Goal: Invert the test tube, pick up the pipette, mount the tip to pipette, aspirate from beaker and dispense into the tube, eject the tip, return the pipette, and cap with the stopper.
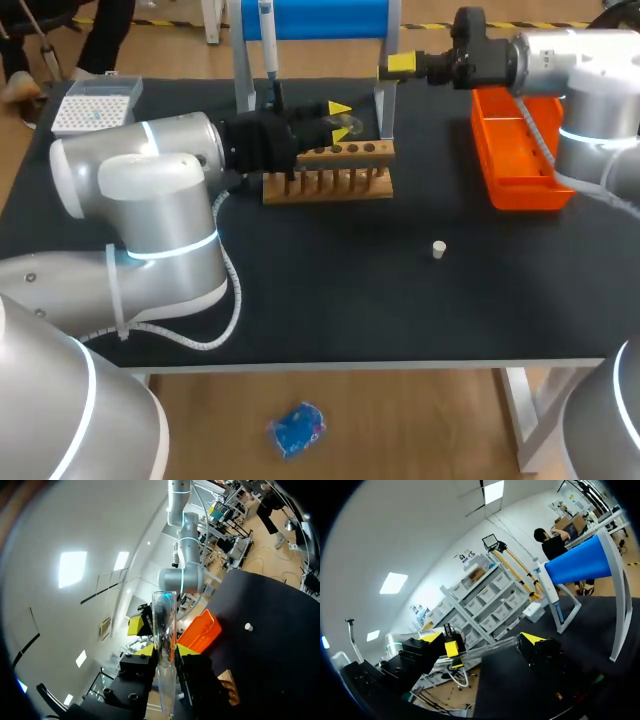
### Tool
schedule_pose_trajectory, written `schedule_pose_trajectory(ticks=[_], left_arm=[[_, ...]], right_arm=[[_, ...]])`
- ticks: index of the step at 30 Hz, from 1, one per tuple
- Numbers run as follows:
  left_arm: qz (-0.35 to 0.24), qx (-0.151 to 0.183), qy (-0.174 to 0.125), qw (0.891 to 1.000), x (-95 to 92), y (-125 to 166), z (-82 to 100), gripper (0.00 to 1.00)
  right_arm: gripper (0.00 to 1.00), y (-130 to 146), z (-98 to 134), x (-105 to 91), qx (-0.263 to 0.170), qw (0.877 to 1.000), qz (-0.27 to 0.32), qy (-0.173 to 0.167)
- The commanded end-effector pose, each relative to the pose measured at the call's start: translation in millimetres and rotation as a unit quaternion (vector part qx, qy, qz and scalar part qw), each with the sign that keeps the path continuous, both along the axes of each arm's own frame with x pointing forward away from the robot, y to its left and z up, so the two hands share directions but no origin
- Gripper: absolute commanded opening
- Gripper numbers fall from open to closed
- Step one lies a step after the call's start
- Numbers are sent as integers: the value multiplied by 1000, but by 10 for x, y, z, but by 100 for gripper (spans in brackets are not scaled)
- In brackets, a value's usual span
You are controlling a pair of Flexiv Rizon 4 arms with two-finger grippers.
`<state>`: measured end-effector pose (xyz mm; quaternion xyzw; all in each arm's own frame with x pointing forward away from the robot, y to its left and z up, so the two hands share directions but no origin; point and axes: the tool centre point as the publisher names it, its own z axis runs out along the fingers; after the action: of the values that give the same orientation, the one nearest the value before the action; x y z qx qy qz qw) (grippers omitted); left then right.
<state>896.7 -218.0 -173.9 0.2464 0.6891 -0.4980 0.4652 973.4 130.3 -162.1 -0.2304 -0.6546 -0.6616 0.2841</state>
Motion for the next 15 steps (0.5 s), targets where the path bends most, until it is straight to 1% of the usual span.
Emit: schedule_pose_trajectory(ticks=[1,2,3,4,5,7,8,9,10,11,12,13,15], left_arm=[[-2,-20,86,996,-2,-31,37,0],[-3,-30,115,993,-9,-46,49,0],[5,-35,133,990,-11,-57,65,0],[3,-45,161,986,-9,-68,79,0],[1,-57,188,981,-10,-81,95,0],[4,-65,219,974,0,-106,136,0],[3,-73,241,968,5,-120,153,0],[1,-75,259,963,8,-136,169,0],[2,-84,274,958,12,-157,191,0],[-1,-100,311,945,15,-176,211,0],[-1,-87,335,938,9,-196,200,0],[4,-68,330,942,16,-197,180,0],[4,-68,330,942,16,-197,180,0]], right_arm=[[100,-2,8,-63,-49,992,-9,-116],[100,-24,5,-77,-74,985,-12,-157],[100,-38,-2,-97,-92,976,-10,-195],[100,-72,-1,-120,-93,971,-13,-221],[100,-107,-2,-137,-118,958,-17,-262],[100,-167,-29,-180,-161,931,-14,-327],[100,-202,-48,-215,-198,908,-6,-370],[100,-233,-79,-247,-215,891,6,-400],[100,-257,-113,-263,-238,870,14,-431],[100,-292,-178,-289,-282,833,34,-474],[100,-323,-219,-282,-297,831,28,-470],[100,-323,-219,-282,-297,831,28,-470],[100,-323,-219,-282,-297,831,28,-470]])
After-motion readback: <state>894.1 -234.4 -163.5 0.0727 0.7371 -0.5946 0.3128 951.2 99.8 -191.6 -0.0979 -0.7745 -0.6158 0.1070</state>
